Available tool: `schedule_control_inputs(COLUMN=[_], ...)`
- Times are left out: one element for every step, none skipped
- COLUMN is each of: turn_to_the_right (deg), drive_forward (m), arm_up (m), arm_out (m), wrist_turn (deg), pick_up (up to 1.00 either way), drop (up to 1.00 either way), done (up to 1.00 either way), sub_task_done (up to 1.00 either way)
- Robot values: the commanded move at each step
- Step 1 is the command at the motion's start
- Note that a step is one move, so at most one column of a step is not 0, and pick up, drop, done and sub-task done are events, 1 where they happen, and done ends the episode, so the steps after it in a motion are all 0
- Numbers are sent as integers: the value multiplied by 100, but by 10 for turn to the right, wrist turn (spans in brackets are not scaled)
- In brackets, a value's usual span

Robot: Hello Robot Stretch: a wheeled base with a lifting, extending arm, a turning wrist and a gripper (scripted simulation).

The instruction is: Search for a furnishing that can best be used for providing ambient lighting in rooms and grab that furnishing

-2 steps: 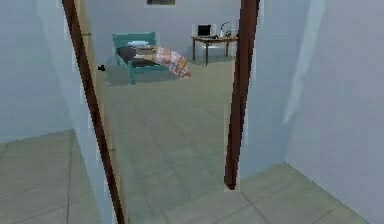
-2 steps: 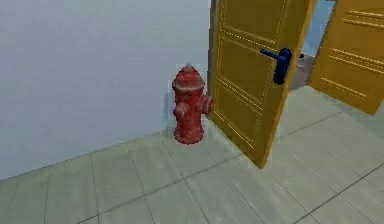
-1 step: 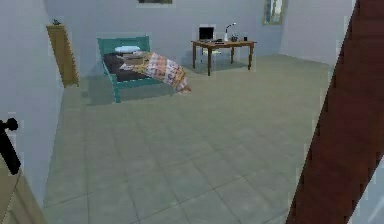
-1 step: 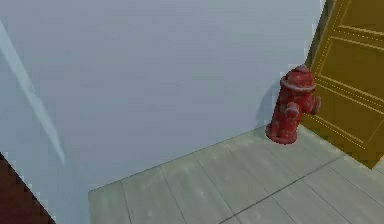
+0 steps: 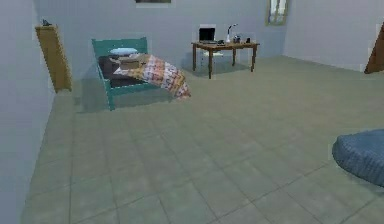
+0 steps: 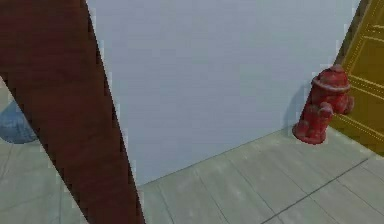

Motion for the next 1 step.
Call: schedule_control_inputs(turn_to_the_right=[90], drive_forward=[0], arm_up=[0], arm_out=[0], wrist_turn=[0], pick_up=[0], drop=[0], done=[0], sub_task_done=[0])
